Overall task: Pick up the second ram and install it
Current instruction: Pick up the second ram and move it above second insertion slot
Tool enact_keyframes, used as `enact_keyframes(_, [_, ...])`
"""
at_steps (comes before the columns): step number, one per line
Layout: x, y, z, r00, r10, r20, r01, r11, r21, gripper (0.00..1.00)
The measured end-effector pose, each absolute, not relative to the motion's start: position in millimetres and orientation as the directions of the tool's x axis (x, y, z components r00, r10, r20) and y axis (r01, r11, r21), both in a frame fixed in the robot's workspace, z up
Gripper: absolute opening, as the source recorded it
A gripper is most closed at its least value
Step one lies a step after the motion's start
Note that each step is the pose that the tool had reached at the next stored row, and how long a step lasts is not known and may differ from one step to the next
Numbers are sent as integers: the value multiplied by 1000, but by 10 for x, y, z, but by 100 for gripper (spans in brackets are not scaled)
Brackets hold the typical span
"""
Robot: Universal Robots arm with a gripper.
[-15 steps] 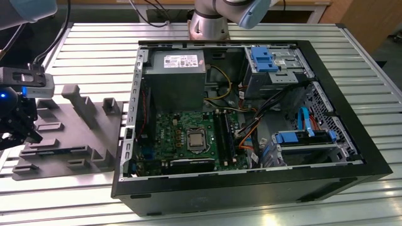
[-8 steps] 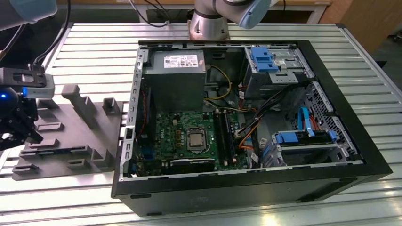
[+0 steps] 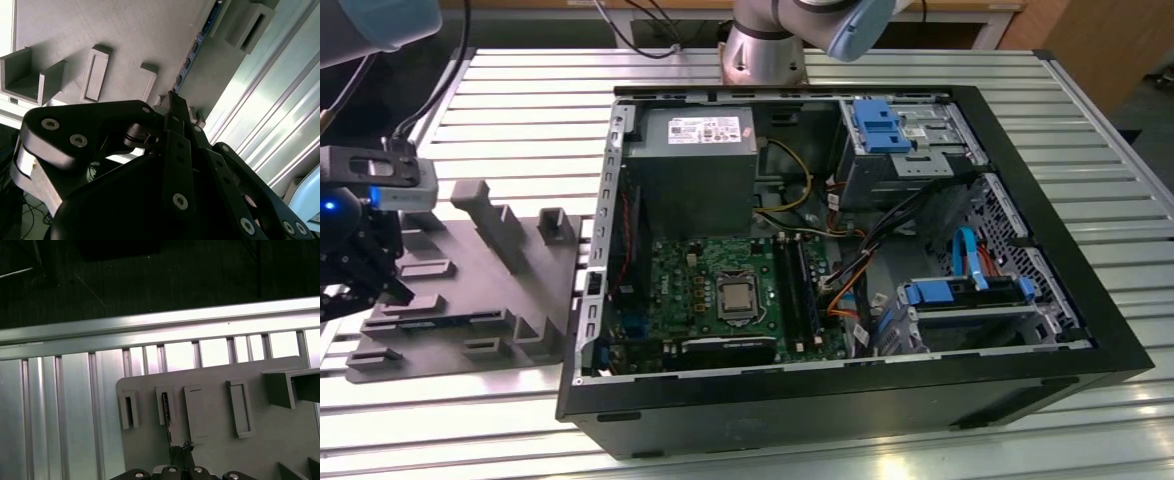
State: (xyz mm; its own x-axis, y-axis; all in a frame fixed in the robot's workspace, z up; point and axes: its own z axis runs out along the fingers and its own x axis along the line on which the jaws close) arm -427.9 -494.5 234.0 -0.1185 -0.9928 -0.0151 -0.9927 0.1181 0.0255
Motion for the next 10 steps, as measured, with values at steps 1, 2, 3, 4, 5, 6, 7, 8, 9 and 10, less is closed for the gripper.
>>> enact_keyframes(1, [-4279, -4945, 2339, -119, -993, -15, -993, 118, 25, 11])
enact_keyframes(2, [-4279, -4945, 2335, -118, -993, -15, -993, 118, 25, 11])
enact_keyframes(3, [-4279, -4946, 2333, -119, -993, -15, -993, 118, 24, 11])
enact_keyframes(4, [-4279, -4946, 2331, -119, -993, -15, -993, 118, 24, 11])
enact_keyframes(5, [-4279, -4947, 2330, -119, -993, -15, -993, 118, 24, 11])
enact_keyframes(6, [-4279, -4949, 2330, -119, -993, -15, -993, 118, 24, 11])
enact_keyframes(7, [-4279, -4951, 2330, -119, -993, -15, -993, 118, 24, 11])
enact_keyframes(8, [-4279, -4955, 2329, -119, -993, -15, -993, 118, 24, 11])
enact_keyframes(9, [-4279, -4959, 2326, -119, -993, -15, -993, 118, 24, 11])
enact_keyframes(10, [-4279, -4959, 2325, -119, -993, -15, -993, 118, 24, 11])
